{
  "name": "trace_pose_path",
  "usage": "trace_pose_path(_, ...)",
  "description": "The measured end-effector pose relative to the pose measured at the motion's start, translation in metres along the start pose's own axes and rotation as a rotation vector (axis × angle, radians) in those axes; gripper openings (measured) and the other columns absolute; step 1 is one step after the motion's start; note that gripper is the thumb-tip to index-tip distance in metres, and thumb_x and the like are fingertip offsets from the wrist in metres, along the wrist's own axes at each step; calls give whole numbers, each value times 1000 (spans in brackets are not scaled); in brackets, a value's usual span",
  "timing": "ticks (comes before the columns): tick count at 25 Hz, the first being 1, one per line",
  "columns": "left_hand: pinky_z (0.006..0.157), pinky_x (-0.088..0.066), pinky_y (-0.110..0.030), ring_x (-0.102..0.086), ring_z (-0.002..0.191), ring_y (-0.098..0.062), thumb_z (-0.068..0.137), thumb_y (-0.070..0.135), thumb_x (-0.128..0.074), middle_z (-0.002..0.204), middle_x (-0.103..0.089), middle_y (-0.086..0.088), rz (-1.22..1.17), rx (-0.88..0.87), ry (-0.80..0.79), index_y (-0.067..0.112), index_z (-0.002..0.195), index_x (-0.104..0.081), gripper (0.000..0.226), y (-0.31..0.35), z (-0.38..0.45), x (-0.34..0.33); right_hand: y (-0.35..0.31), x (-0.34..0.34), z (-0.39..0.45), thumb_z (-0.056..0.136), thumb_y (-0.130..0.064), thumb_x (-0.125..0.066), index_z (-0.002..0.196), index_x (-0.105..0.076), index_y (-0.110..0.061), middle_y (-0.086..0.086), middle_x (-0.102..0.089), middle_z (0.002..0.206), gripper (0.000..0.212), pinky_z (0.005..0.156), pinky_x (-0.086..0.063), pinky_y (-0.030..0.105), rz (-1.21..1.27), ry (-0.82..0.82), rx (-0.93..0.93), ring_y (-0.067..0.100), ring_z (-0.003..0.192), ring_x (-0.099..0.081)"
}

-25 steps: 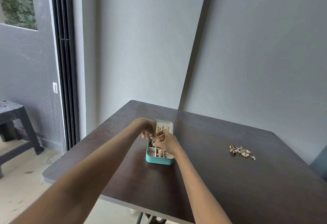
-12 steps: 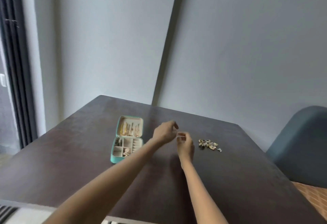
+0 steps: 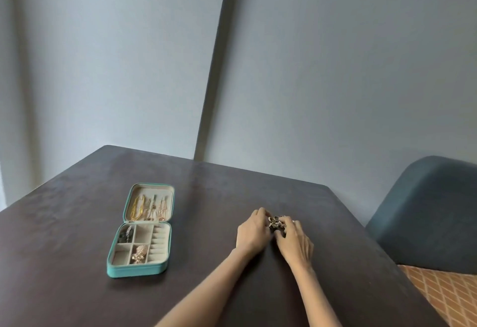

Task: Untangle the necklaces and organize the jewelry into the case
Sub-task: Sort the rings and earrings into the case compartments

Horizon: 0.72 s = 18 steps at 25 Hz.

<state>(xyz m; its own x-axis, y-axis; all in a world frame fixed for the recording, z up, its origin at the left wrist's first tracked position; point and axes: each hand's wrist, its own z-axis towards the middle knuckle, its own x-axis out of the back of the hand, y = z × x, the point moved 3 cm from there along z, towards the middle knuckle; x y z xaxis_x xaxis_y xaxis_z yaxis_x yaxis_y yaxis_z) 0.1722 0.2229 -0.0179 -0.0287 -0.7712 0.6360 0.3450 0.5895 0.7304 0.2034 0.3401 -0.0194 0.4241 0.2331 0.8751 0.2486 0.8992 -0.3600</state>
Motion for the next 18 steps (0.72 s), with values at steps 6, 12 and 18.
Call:
trace_pose_path(6,86,-46,-30,-58,110,-16,89,22,-47,117,-61,9,85,-55,-12,26,116,-56,29,-3,18,-2,-3,-5,15,92,-33,-51,102,-59,-23,-4,-59,104,17,71,-42,33,26,0,131,23,104,-57)
trace_pose_path(12,80,-40,-23,-59,103,-6,85,27,-58,106,-68,15,-93,2,-49,33,104,-65,21,-7,20,3,14,-14,25,86,-27,-64,79,-67,-27,-9,-71,78,8,68,-48,32,542,-46,-28,17,81,-66)
trace_pose_path(18,71,-42,-23,-52,69,3,81,35,-67,85,-65,17,-238,-5,-54,33,95,-67,14,-12,22,4,18,-13,22,84,-24,-66,71,-68,-26,-10,-69,66,13,64,-47,32,701,-63,-55,10,64,-60)
